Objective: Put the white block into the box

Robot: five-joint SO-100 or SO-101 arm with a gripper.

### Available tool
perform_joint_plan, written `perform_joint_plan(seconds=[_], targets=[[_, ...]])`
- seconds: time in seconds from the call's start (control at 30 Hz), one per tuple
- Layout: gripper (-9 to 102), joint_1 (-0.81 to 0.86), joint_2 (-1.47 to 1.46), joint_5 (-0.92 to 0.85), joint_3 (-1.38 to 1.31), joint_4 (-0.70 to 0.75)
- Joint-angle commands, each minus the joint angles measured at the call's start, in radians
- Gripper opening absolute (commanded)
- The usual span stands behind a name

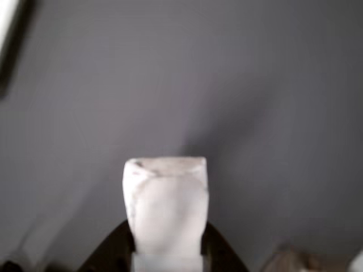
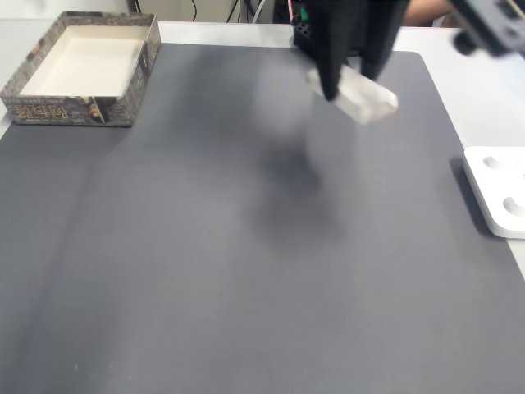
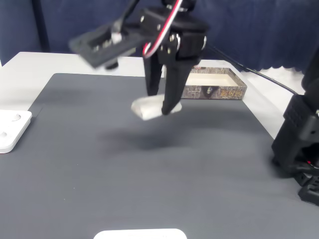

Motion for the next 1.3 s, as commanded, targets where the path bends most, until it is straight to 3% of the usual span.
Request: perform_joint_plan(seconds=[0.0,0.27,0.87,1.27], targets=[[-2,0.201,0.121,-0.02,0.003,0.014],[-2,0.488,0.118,-0.005,0.052,0.011],[-2,0.928,-0.138,0.413,-0.221,-0.031],[-2,1.014,-0.43,0.572,-0.466,-0.061]])
